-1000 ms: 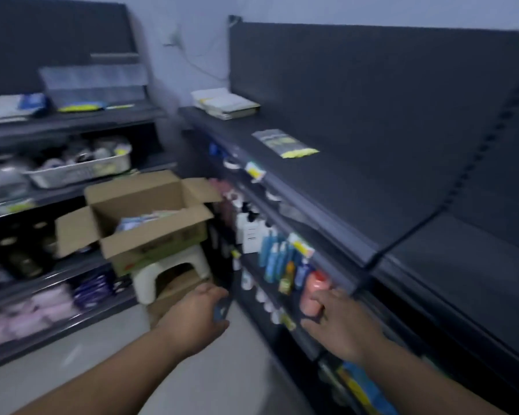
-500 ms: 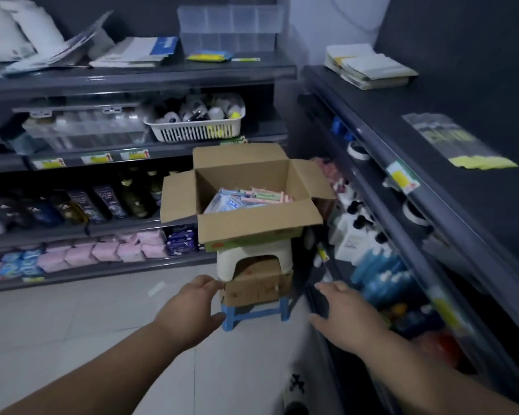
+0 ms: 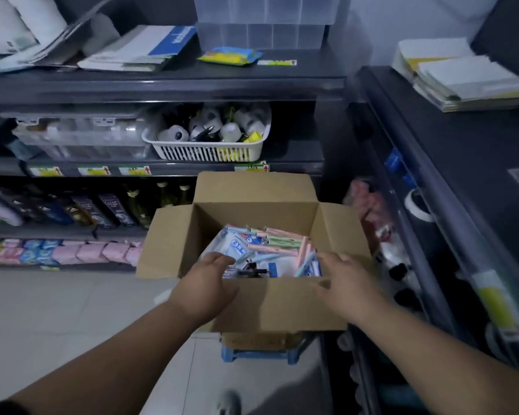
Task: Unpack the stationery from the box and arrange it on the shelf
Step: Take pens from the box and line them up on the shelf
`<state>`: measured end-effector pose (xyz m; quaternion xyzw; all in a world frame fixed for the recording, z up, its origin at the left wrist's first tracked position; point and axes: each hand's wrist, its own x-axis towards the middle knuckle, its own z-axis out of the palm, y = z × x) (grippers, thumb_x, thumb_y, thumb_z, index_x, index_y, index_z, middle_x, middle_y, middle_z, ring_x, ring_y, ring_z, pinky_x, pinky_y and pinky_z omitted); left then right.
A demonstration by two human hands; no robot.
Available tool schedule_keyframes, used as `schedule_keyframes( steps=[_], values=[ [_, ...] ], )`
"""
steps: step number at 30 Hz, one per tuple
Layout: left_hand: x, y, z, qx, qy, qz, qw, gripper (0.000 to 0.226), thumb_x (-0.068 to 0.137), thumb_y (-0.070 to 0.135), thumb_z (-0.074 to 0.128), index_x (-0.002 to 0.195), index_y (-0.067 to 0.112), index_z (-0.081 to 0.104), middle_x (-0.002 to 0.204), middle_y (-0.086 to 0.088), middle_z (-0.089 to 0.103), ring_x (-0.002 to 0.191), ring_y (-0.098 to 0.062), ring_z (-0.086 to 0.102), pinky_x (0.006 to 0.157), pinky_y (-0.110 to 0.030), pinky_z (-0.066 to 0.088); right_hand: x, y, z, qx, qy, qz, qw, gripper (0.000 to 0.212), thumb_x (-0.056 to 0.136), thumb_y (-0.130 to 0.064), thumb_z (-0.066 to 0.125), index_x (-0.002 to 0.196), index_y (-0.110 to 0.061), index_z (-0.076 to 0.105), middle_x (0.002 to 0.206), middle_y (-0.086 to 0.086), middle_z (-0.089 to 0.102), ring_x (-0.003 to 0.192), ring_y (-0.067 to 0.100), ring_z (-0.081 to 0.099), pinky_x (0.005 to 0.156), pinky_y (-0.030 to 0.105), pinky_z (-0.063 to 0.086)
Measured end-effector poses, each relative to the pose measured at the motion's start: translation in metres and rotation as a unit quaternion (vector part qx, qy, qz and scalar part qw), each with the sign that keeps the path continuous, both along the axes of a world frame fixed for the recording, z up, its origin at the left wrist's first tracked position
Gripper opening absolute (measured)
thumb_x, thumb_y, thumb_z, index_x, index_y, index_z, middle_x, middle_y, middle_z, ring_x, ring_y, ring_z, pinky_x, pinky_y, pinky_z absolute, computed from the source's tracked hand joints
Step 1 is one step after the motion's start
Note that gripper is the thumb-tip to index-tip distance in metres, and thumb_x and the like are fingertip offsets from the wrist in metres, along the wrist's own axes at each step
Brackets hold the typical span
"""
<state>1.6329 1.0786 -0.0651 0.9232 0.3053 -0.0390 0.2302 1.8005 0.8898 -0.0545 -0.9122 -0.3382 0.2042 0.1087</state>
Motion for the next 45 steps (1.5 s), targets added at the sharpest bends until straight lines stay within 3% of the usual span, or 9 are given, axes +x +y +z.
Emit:
schedule_keyframes(
  steps=[10, 16, 20, 26, 31, 37, 39, 41, 45],
  values=[
    [0.069, 0.072, -0.069, -0.060, 0.056, -0.035, 0.996, 0.061, 0.086, 0.032, 0.063, 0.141, 0.018, 0.042, 0.145, -0.002, 0.040, 0.131, -0.016, 0.040, 0.107, -0.023, 0.030, 0.039, 0.071, -0.052, 0.011, 0.055, -0.011, 0.998, 0.061, 0.083, -0.040, 0.068, 0.138, -0.027, 0.045, 0.138, 0.000, 0.047, 0.122, 0.018, 0.047, 0.095, 0.027, 0.041],
    [0.121, 0.081, -0.108, -0.074, 0.037, -0.092, 0.992, 0.065, 0.088, 0.031, 0.060, 0.146, 0.019, 0.034, 0.150, -0.002, 0.035, 0.137, -0.017, 0.033, 0.112, -0.025, 0.025, 0.062, 0.098, -0.084, -0.018, 0.100, -0.068, 0.993, 0.063, 0.084, -0.039, 0.068, 0.141, -0.026, 0.042, 0.141, -0.002, 0.046, 0.120, 0.016, 0.049, 0.093, 0.027, 0.043],
    [0.161, 0.073, -0.124, -0.002, 0.024, -0.201, 0.979, 0.068, 0.087, 0.028, 0.059, 0.148, 0.019, 0.030, 0.156, -0.003, 0.026, 0.141, -0.020, 0.026, 0.116, -0.028, 0.019, 0.071, 0.100, -0.103, -0.021, 0.156, -0.110, 0.981, 0.068, 0.086, -0.036, 0.067, 0.144, -0.019, 0.037, 0.144, 0.003, 0.045, 0.126, 0.018, 0.047, 0.103, 0.028, 0.042],
    [0.200, 0.063, -0.144, 0.094, 0.088, -0.315, 0.940, 0.069, 0.095, 0.037, 0.046, 0.152, 0.020, 0.012, 0.159, -0.006, 0.013, 0.144, -0.023, 0.016, 0.115, -0.033, 0.010, 0.074, 0.098, -0.113, -0.046, 0.227, -0.131, 0.964, 0.082, 0.087, -0.034, 0.068, 0.152, -0.018, 0.021, 0.158, 0.004, 0.021, 0.139, 0.019, 0.032, 0.105, 0.021, 0.030],
    [0.199, 0.062, -0.154, 0.139, 0.139, -0.310, 0.930, 0.071, 0.097, 0.046, 0.038, 0.152, 0.014, 0.008, 0.147, -0.017, 0.032, 0.132, -0.032, 0.033, 0.105, -0.038, 0.026, 0.075, 0.102, -0.118, -0.029, 0.223, -0.166, 0.960, 0.096, 0.081, -0.026, 0.075, 0.152, -0.016, 0.010, 0.152, 0.004, 0.032, 0.133, 0.017, 0.041, 0.091, 0.013, 0.032],
    [0.176, 0.075, -0.147, 0.141, 0.149, -0.271, 0.941, 0.060, 0.097, 0.041, 0.039, 0.146, 0.007, 0.030, 0.131, -0.019, 0.050, 0.118, -0.034, 0.049, 0.096, -0.038, 0.037, 0.078, 0.116, -0.126, -0.078, 0.239, -0.228, 0.941, 0.087, 0.082, -0.031, 0.074, 0.145, -0.005, 0.020, 0.136, 0.010, 0.053, 0.119, 0.021, 0.056, 0.082, 0.021, 0.043],
    [0.166, 0.082, -0.144, 0.116, 0.144, -0.272, 0.944, 0.055, 0.078, 0.035, 0.054, 0.120, 0.000, 0.059, 0.098, -0.022, 0.065, 0.086, -0.038, 0.063, 0.072, -0.041, 0.052, 0.080, 0.118, -0.127, -0.113, 0.241, -0.218, 0.939, 0.078, 0.083, -0.035, 0.072, 0.139, -0.003, 0.029, 0.131, 0.010, 0.057, 0.115, 0.021, 0.058, 0.077, 0.021, 0.043],
    [0.160, 0.087, -0.138, 0.122, 0.121, -0.255, 0.952, 0.046, 0.059, 0.029, 0.059, 0.094, 0.001, 0.066, 0.076, -0.017, 0.064, 0.065, -0.035, 0.063, 0.051, -0.037, 0.054, 0.082, 0.121, -0.128, -0.146, 0.246, -0.199, 0.937, 0.066, 0.085, -0.040, 0.068, 0.131, -0.004, 0.039, 0.127, 0.009, 0.059, 0.111, 0.022, 0.059, 0.075, 0.022, 0.044],
    [0.160, 0.083, -0.130, 0.076, 0.153, -0.219, 0.961, 0.045, 0.084, 0.028, 0.055, 0.121, 0.006, 0.041, 0.120, -0.012, 0.052, 0.112, -0.028, 0.051, 0.086, -0.034, 0.042, 0.084, 0.128, -0.136, -0.146, 0.255, -0.185, 0.938, 0.040, 0.082, -0.036, 0.066, 0.110, -0.012, 0.051, 0.104, 0.007, 0.058, 0.084, 0.017, 0.055, 0.065, 0.024, 0.045]
  ],
)
